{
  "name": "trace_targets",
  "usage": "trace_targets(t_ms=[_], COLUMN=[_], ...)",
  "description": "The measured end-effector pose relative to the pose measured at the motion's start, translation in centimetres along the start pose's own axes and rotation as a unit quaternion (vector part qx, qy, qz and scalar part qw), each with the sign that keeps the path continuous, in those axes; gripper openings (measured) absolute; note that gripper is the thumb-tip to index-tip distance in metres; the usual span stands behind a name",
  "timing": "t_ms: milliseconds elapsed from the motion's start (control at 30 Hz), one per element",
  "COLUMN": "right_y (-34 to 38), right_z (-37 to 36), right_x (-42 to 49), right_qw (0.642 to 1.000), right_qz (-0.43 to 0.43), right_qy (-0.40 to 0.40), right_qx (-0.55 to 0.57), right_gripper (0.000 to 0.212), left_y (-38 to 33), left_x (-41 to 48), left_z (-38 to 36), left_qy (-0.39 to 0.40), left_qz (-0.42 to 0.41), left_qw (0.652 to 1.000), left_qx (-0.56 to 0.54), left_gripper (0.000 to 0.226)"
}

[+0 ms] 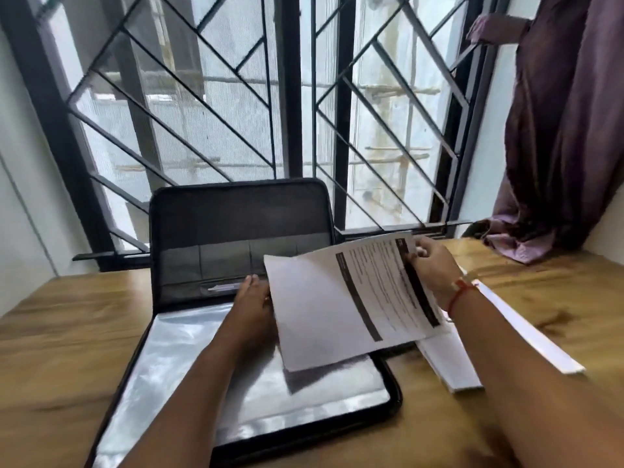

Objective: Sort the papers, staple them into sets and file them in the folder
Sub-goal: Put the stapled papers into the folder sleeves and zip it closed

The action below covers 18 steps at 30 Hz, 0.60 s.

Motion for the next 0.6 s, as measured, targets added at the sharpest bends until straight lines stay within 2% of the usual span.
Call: trace_targets(t_ms=[67, 100, 167, 233, 267, 333, 400, 500, 600], right_y=[-0.9, -1.3, -1.6, -2.2, -2.4, -2.8, -3.3, -3.9, -3.7], right_z=[0.0, 0.0, 0.2, 0.6, 0.9, 1.1, 1.1, 0.6, -0.3], right_x=[-0.8, -0.9, -0.9, -0.5, -0.5, -0.3, -0.3, -0.3, -0.6], right_qw=[0.999, 0.999, 0.997, 0.995, 0.995, 0.995, 0.995, 0.997, 0.999], right_qz=[0.011, 0.011, 0.003, -0.008, -0.009, -0.016, -0.036, -0.051, -0.043], right_qy=[-0.04, -0.053, -0.072, -0.093, -0.099, -0.099, -0.092, -0.065, -0.024], right_qx=[0.0, -0.001, -0.012, -0.022, -0.024, -0.023, 0.004, 0.015, 0.002], right_gripper=[0.015, 0.024, 0.034, 0.026, 0.023, 0.023, 0.018, 0.012, 0.026], left_y=[-0.8, -1.4, -1.4, -0.5, -0.5, -0.4, 0.1, -0.9, -1.1], left_x=[0.2, -0.2, -0.6, -0.5, -0.3, -0.7, -0.9, -1.4, -1.3], left_z=[0.5, 0.6, 0.9, 0.6, 0.4, 0.0, -0.1, 0.4, 0.4], left_qy=[-0.007, 0.009, 0.013, 0.029, 0.023, 0.034, 0.035, 0.0, -0.012], left_qz=[-0.033, -0.039, -0.035, -0.048, -0.079, -0.089, -0.053, -0.067, -0.068], left_qw=[0.999, 0.999, 0.999, 0.998, 0.995, 0.995, 0.998, 0.997, 0.997], left_qx=[0.028, -0.01, -0.013, 0.021, 0.047, -0.001, -0.017, -0.024, -0.023], left_gripper=[0.045, 0.048, 0.054, 0.063, 0.059, 0.042, 0.04, 0.03, 0.034])
Point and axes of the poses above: each hand's wrist, its own x-axis towards the middle knuckle, its own z-axis out of the back of the hand, y = z × x, the point moved 6 cm from there along x, towards the middle knuckle, and after that the axes turned 1 degree about y, right-handed, at the moved point
